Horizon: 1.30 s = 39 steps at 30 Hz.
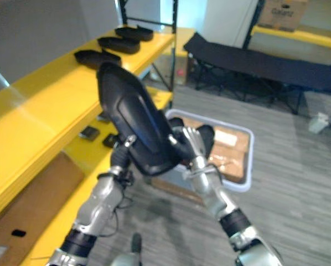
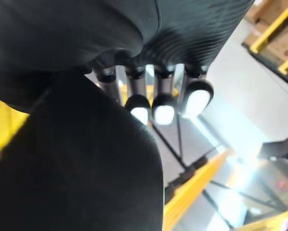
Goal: Walk over and take plastic housings, then place them on the shelf
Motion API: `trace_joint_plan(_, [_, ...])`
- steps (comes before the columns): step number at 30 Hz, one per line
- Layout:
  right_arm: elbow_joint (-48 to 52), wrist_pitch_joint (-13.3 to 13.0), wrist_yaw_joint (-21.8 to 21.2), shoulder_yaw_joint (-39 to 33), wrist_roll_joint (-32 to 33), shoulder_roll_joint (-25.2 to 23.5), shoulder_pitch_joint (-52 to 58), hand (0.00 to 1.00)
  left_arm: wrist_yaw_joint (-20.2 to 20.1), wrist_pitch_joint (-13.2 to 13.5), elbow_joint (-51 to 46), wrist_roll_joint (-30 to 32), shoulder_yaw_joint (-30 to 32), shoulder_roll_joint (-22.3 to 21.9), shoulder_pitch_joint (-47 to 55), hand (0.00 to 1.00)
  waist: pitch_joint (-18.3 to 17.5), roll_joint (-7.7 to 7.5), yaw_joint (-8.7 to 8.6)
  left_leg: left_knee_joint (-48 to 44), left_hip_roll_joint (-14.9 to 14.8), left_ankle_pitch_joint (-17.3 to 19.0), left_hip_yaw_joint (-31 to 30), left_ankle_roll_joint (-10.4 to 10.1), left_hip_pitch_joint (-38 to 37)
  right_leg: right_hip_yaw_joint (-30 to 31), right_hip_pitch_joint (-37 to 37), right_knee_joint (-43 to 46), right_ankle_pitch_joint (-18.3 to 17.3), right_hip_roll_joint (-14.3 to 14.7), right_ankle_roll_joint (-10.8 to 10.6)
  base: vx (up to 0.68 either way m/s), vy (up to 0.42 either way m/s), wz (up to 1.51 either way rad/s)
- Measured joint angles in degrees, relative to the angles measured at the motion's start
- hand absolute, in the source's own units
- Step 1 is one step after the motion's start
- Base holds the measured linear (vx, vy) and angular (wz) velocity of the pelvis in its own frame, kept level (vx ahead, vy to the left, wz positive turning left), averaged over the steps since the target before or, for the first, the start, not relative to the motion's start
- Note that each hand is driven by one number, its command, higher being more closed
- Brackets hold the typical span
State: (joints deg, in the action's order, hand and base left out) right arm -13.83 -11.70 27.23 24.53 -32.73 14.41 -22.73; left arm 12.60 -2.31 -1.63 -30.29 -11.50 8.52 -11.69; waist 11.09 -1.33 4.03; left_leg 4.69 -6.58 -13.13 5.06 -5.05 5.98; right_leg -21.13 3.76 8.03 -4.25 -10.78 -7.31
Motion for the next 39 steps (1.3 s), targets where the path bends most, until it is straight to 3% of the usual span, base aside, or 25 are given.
trace_joint_plan(5, [0.5, 0.0, 0.4, 0.0, 0.7, -0.5, -0.4, 0.00, 0.1, 1.3, 0.0, 1.3, 0.6, 0.2, -1.9, 1.00, 2.4, -1.00, 0.35, 0.0, 0.1, -0.7, 0.1, 0.1, 0.3, 0.3, -0.5, 0.4, 0.0, -0.1, 0.1, -0.01, -0.012, 0.00])
trace_joint_plan(8, [1.8, -2.6, 0.2, 0.2, 4.3, -0.5, -0.4, 0.00, 0.5, 3.7, -0.3, 3.4, 1.2, 0.1, -4.1, 1.00, 4.1, -0.99, 0.24, 0.0, 0.1, -0.6, 0.2, 0.1, 0.4, 0.5, -0.8, 0.5, -0.1, -0.1, 0.1, 0.00, -0.024, -0.01])
trace_joint_plan(11, [3.4, -6.1, -1.1, 2.2, 7.9, -0.4, -0.1, 0.00, 2.7, 6.5, -2.9, 9.0, 1.7, -0.1, -5.8, 1.00, 4.9, -0.93, -0.04, 0.0, 0.0, -0.7, 0.2, 0.2, 0.9, 0.7, -1.6, 1.1, -0.3, -0.1, 0.1, 0.00, -0.034, -0.01])
trace_joint_plan(14, [4.6, -7.0, -1.5, 1.9, 10.2, -0.6, 0.1, 0.00, 5.4, 9.4, -3.0, 16.0, 1.5, -0.3, -6.5, 1.00, 5.2, -0.93, -0.21, 0.0, 0.1, -0.8, 0.2, 0.3, 1.1, 0.7, -1.7, 1.6, -0.1, -0.2, -0.2, 0.03, -0.043, 0.00])
trace_joint_plan(17, [5.1, -7.2, -5.9, 1.3, 12.6, -0.5, 0.1, 0.00, 11.2, 12.2, -3.2, 28.7, 1.5, -0.6, -6.5, 1.00, 5.3, -1.07, -0.20, 0.0, 0.0, -0.8, 0.2, 0.3, 1.0, 0.6, -1.7, 1.7, -0.1, -0.1, -0.2, 0.01, -0.037, 0.01])
trace_joint_plan(18, [5.7, -7.2, -9.2, 0.8, 14.5, -0.2, 0.2, 0.00, 13.7, 12.3, -4.4, 35.0, 1.7, -0.6, -6.5, 1.00, 5.4, -1.08, -0.23, 0.0, 0.0, -0.8, 0.2, 0.3, 1.0, 0.6, -1.7, 1.7, -0.1, -0.1, -0.2, 0.00, -0.033, 0.00])
trace_joint_plan(21, [7.1, -8.3, -14.9, 0.7, 22.0, 0.9, 0.2, 0.00, 17.5, 12.8, -6.3, 44.5, 1.7, -0.5, -6.4, 1.00, 5.6, -1.27, -0.22, 0.0, 0.0, -0.7, 0.2, 0.4, 0.6, 0.6, -1.2, 1.7, -0.2, -0.1, -0.1, 0.00, 0.000, 0.00])
trace_joint_plan(24, [11.6, -8.4, -19.0, -2.3, 33.0, 1.5, 1.0, 0.00, 20.7, 12.7, -6.4, 50.2, 1.8, -0.5, -5.7, 1.00, 6.1, -1.42, -0.24, 0.0, 0.0, -0.3, 0.3, 0.5, -0.2, 0.7, -0.5, 1.3, -0.5, -0.1, 0.3, -0.04, -0.026, 0.00])
trace_joint_plan(26, [15.1, -8.9, -19.6, -5.5, 35.7, 1.4, 1.3, 0.00, 21.5, 12.6, -5.9, 53.3, 1.8, -0.4, -4.4, 1.00, 6.1, -1.51, -0.48, 0.0, -0.1, -0.1, 0.5, 0.4, -0.2, 0.8, -0.6, 1.1, -0.6, -0.1, 0.4, -0.04, -0.007, -0.05])
trace_joint_plan(31, [23.1, -13.4, -18.8, -14.1, 39.6, 1.4, 2.7, 0.00, 23.2, 11.1, 0.0, 60.2, 1.2, 0.7, 0.7, 1.00, 6.3, -2.05, -1.96, 0.0, -0.4, -0.4, 2.3, 0.5, -1.4, 2.5, -0.6, 0.9, -0.2, -0.1, 0.4, -0.02, -0.017, -0.17])
trace_joint_plan(35, [23.5, -11.9, -23.0, -19.7, 46.4, 1.6, 8.5, 0.00, 23.3, 9.9, 0.8, 62.8, 1.3, 1.4, 2.5, 1.00, 6.3, -2.08, -2.18, 0.0, -0.5, -0.1, 3.7, 0.5, -1.9, 3.9, -0.7, 0.2, 0.4, 0.0, 0.3, 0.00, -0.012, -0.17])
trace_joint_plan(37, [23.5, -9.0, -26.1, -22.4, 47.7, 1.9, 14.9, 0.00, 24.1, 9.6, 0.8, 62.8, 1.5, 2.4, 4.0, 1.00, 6.2, -2.33, -3.02, 0.0, -0.5, 0.0, 4.0, 0.5, -1.9, 4.1, -0.8, 0.0, 0.4, 0.0, 0.3, 0.01, -0.020, -0.05])
trace_joint_plan(39, [23.6, -7.8, -28.4, -23.8, 50.9, 1.9, 20.6, 0.00, 25.4, 9.0, 0.9, 62.7, 2.3, 2.6, 5.6, 1.00, 6.1, -2.57, -3.51, 0.0, -0.6, 0.2, 4.5, 0.5, -1.9, 4.5, -1.0, -0.1, 0.5, 0.0, 0.3, 0.01, -0.023, -0.10])
